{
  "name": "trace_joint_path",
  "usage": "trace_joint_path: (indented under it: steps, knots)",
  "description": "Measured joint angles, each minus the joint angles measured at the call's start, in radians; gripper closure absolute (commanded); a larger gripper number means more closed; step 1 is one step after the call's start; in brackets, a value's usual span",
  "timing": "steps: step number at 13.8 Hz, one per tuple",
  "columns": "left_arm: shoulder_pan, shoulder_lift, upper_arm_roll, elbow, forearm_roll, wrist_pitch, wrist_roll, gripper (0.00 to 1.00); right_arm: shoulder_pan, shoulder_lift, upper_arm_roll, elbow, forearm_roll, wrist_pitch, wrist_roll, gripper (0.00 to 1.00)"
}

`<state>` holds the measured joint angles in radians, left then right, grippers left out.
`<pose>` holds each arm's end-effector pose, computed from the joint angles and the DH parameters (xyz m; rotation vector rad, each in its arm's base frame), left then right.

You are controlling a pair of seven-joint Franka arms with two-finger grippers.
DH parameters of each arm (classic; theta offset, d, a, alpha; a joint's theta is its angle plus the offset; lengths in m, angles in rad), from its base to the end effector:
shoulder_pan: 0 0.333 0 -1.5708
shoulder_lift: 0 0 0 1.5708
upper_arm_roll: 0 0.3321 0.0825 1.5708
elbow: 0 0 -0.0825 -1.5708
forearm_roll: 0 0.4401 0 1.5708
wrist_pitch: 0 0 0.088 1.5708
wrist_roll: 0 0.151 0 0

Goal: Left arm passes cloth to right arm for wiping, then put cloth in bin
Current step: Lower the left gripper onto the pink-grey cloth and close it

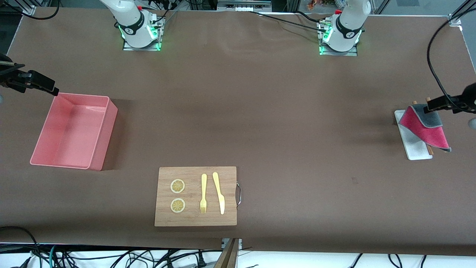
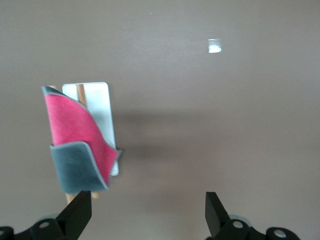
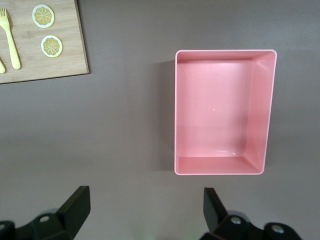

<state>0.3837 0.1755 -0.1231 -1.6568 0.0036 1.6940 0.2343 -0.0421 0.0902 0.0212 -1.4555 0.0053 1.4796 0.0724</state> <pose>0.6288 0.1721 0.4506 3.0840 0.0401 -0.1983 0.6277 -0.0128 0.5934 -3.1310 0.1457 0.1039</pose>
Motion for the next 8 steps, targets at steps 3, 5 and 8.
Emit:
trace_joint_path:
  steps: [3,5,8]
  knots:
    - [0.106,0.119,0.005,-0.001,0.003,0.074,0.117,0.00,0.000,0.003,0.000,0.000,0.000,0.000,0.000,0.00]
    - [0.131,0.192,0.004,0.000,0.045,0.092,0.132,0.00,0.000,0.011,0.000,0.000,0.001,-0.001,0.000,0.00]
    - [0.133,0.271,0.003,0.022,0.075,0.114,0.134,0.00,0.001,0.022,0.003,0.000,0.002,-0.001,0.000,0.00]
